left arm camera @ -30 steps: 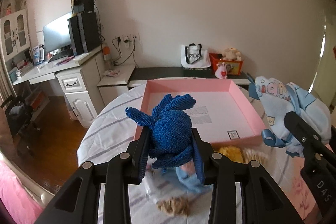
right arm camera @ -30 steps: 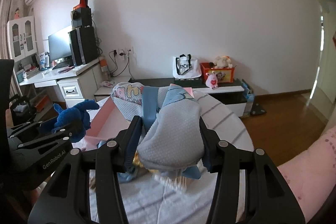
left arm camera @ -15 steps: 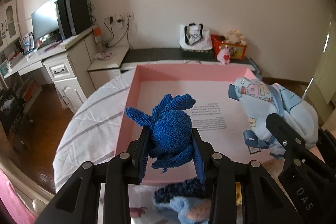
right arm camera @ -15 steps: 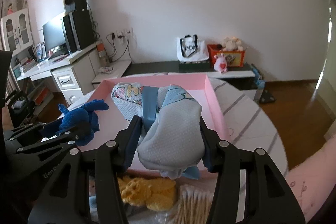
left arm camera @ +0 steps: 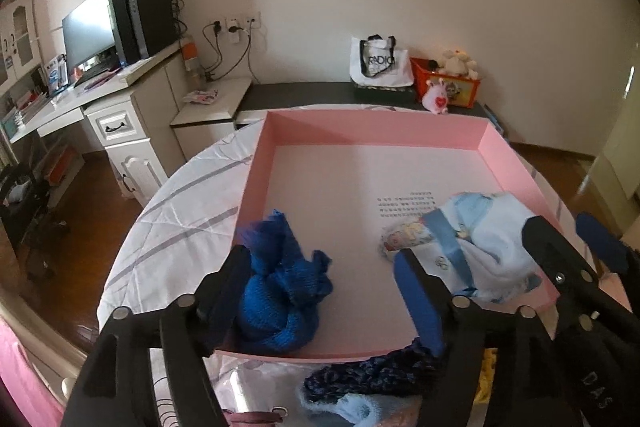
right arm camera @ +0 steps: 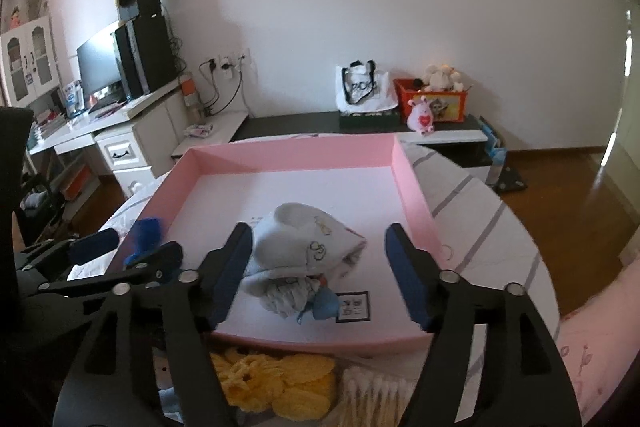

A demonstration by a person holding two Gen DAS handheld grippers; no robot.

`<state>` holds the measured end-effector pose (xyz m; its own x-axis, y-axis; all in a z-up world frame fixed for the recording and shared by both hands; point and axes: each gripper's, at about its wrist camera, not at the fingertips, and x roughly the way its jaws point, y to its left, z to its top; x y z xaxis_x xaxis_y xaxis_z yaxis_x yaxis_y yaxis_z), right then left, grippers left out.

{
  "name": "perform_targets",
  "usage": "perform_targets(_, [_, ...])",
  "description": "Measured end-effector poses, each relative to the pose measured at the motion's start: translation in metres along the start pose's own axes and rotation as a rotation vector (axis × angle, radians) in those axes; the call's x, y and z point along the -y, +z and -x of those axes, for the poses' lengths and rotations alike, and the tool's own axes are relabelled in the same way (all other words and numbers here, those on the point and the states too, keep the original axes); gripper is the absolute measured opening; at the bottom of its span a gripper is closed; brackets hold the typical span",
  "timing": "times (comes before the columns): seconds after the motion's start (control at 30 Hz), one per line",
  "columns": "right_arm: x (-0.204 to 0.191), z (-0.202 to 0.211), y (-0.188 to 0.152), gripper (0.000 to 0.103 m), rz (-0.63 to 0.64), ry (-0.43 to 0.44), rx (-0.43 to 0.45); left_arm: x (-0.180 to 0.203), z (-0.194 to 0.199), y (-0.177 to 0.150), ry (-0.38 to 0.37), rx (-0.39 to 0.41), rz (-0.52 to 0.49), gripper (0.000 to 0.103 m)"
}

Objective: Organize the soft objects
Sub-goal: 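Lower the doll into the pink box and open right gripper while left releases the plush inside, then raise both open grippers away from the pink box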

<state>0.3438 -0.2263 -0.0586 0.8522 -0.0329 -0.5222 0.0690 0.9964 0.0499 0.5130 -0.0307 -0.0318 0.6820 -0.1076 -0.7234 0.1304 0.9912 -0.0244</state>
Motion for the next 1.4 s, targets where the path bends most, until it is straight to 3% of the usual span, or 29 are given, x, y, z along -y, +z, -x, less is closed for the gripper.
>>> perform_targets(0.1, [0.003, 0.000, 0.000, 0.078, -0.014, -0.005, -0.002, 0.002, 0.005, -0.016, 0.009, -0.001, 0.006, 0.083])
perform_targets(0.2, [0.005, -0.001, 0.000, 0.083, -0.019, -0.014, -0.004, 0.007, 0.010, -0.027, 0.013, 0.000, 0.008, 0.083])
perform_targets(0.4, [0.007, -0.001, 0.000, 0.084, -0.021, -0.017, -0.007, 0.006, 0.031, -0.051, 0.013, 0.003, 0.005, 0.084])
perform_targets(0.77, [0.006, 0.003, -0.001, 0.086, -0.015, -0.027, -0.006, 0.004, 0.038, -0.053, 0.014, 0.006, 0.003, 0.084])
perform_targets(1.03, [0.006, 0.031, -0.004, 0.095, -0.014, -0.050, 0.024, 0.005, 0.062, -0.061, 0.018, 0.030, 0.006, 0.086])
perform_targets(1.23, [0.008, 0.062, -0.002, 0.103, -0.014, -0.073, 0.060, 0.009, 0.093, -0.074, 0.021, 0.062, 0.002, 0.091])
perform_targets(1.4, [0.008, 0.091, -0.006, 0.103, -0.005, -0.088, 0.085, 0.006, 0.126, -0.087, 0.028, 0.093, 0.019, 0.100])
